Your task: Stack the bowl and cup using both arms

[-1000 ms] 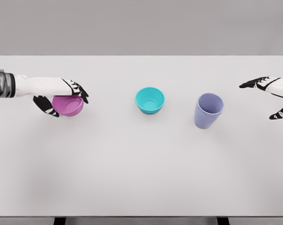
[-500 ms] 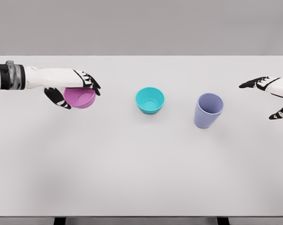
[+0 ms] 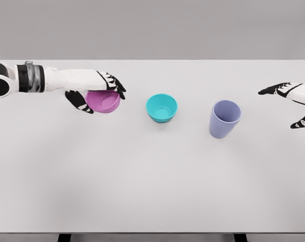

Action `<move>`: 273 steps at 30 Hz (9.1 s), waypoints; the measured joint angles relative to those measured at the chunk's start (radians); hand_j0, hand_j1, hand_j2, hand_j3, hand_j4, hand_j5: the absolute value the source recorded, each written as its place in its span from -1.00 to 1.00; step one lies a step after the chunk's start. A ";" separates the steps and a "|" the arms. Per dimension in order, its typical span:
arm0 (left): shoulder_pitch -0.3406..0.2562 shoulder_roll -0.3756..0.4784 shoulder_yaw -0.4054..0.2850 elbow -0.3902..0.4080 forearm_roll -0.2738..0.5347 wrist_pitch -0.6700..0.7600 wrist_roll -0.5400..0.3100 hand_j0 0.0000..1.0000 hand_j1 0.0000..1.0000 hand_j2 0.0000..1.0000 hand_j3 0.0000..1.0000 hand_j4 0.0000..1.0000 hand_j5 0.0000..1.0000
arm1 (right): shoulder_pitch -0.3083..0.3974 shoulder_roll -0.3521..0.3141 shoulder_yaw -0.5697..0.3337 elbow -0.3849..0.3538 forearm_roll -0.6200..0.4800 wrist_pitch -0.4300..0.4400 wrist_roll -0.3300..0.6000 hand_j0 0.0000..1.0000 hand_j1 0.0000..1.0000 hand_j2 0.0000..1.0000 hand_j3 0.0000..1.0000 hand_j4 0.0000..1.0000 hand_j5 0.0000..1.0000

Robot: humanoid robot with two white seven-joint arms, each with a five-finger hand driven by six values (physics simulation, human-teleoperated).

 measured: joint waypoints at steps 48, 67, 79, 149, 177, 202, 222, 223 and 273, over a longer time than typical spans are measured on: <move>-0.078 -0.322 0.005 0.102 -0.215 0.000 0.000 0.47 0.47 0.47 0.47 0.47 0.47 | 0.000 -0.001 -0.004 0.003 -0.001 0.000 0.000 1.00 1.00 1.00 1.00 1.00 1.00; -0.068 -0.384 -0.006 0.137 -0.248 0.020 0.000 0.51 0.51 0.51 0.51 0.51 0.51 | 0.000 -0.002 -0.014 0.006 -0.002 0.000 0.000 1.00 1.00 1.00 1.00 1.00 1.00; -0.063 -0.392 -0.014 0.143 -0.254 0.035 0.000 0.51 0.51 0.51 0.51 0.51 0.51 | 0.000 -0.003 -0.014 0.005 -0.002 0.000 0.000 1.00 1.00 1.00 1.00 1.00 1.00; -0.078 -0.340 -0.010 0.093 -0.187 0.009 0.000 1.00 1.00 1.00 1.00 1.00 1.00 | -0.327 0.018 0.329 -0.280 0.190 0.000 0.000 1.00 1.00 1.00 1.00 1.00 1.00; 0.561 0.258 0.276 -0.250 0.535 -0.002 0.000 1.00 1.00 1.00 1.00 1.00 1.00 | -0.359 0.141 0.422 -0.124 0.306 0.000 0.000 1.00 1.00 1.00 1.00 1.00 1.00; 0.630 0.251 0.514 -0.142 0.640 0.001 0.000 1.00 1.00 1.00 1.00 1.00 1.00 | -0.371 0.178 0.460 -0.065 0.328 0.004 -0.004 0.15 0.15 0.15 0.15 0.15 0.15; 0.638 0.249 0.522 -0.142 0.640 0.001 0.000 1.00 1.00 1.00 1.00 1.00 1.00 | -0.400 0.251 0.284 -0.062 0.325 0.000 -0.001 0.16 0.16 0.16 0.16 0.16 0.16; 0.638 0.249 0.522 -0.142 0.640 0.001 0.000 1.00 1.00 1.00 1.00 1.00 1.00 | -0.402 0.262 0.274 -0.062 0.325 0.000 0.000 0.17 0.17 0.17 0.17 0.17 0.17; 0.643 0.248 0.522 -0.145 0.640 0.001 0.000 1.00 1.00 1.00 1.00 1.00 1.00 | -0.482 0.633 0.327 0.118 0.474 0.000 -0.001 0.23 0.23 0.23 0.23 0.23 0.23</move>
